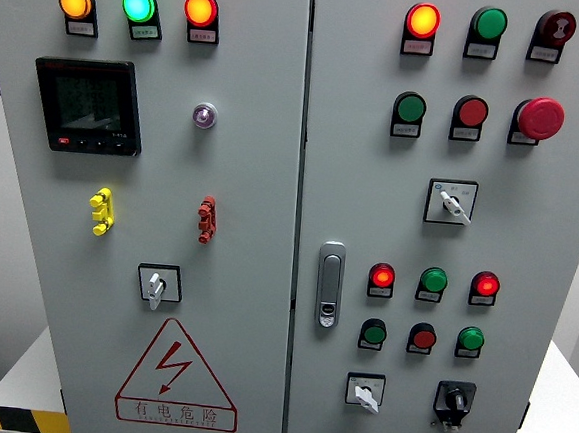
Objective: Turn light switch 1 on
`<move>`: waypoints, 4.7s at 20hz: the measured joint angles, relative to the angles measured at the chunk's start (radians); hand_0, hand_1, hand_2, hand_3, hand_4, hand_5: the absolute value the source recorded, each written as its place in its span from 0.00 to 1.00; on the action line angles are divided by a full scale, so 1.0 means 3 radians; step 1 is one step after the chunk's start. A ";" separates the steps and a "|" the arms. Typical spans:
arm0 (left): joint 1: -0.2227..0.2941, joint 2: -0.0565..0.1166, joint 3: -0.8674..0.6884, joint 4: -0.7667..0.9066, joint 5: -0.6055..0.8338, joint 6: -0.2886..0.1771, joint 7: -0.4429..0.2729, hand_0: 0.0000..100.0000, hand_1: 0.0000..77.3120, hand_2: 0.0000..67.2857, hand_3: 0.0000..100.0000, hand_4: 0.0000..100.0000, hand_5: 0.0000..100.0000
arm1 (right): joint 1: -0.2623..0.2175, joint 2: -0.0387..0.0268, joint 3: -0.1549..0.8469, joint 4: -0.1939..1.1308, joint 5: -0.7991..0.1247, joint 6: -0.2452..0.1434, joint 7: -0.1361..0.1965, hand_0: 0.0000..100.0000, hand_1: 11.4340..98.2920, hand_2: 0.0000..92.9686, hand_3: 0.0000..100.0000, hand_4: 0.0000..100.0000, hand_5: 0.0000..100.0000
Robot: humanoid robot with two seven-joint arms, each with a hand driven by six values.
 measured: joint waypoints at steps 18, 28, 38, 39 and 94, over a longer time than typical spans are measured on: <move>-0.0790 -0.0011 -0.0090 -0.1619 0.0016 -0.0036 0.0600 0.00 0.41 0.49 0.71 0.87 0.72 | 0.0000 -0.0001 0.0001 -0.0001 0.0000 0.0000 0.0000 0.00 0.10 0.00 0.20 0.19 0.11; -0.1353 -0.0029 -0.0069 -0.1584 0.0050 -0.0025 0.1158 0.00 0.53 0.56 0.73 0.89 0.71 | 0.0000 -0.0001 0.0000 -0.0001 0.0000 0.0000 -0.0001 0.00 0.09 0.00 0.20 0.19 0.11; -0.1627 -0.0065 -0.0046 -0.1562 0.0072 0.0174 0.1576 0.00 0.62 0.57 0.73 0.85 0.65 | 0.0000 -0.0001 0.0000 -0.0002 0.0000 0.0000 -0.0001 0.00 0.09 0.00 0.20 0.19 0.11; -0.1650 -0.0065 -0.0045 -0.1554 0.0075 0.0198 0.1583 0.00 0.62 0.57 0.73 0.85 0.65 | 0.0000 0.0000 0.0000 -0.0002 0.0000 0.0000 -0.0001 0.00 0.09 0.00 0.20 0.19 0.11; -0.2175 -0.0098 0.0099 -0.1322 0.0247 0.0511 0.2110 0.00 0.62 0.68 0.74 0.84 0.67 | 0.0000 -0.0001 0.0003 -0.0003 0.0000 0.0000 0.0001 0.00 0.09 0.00 0.20 0.19 0.10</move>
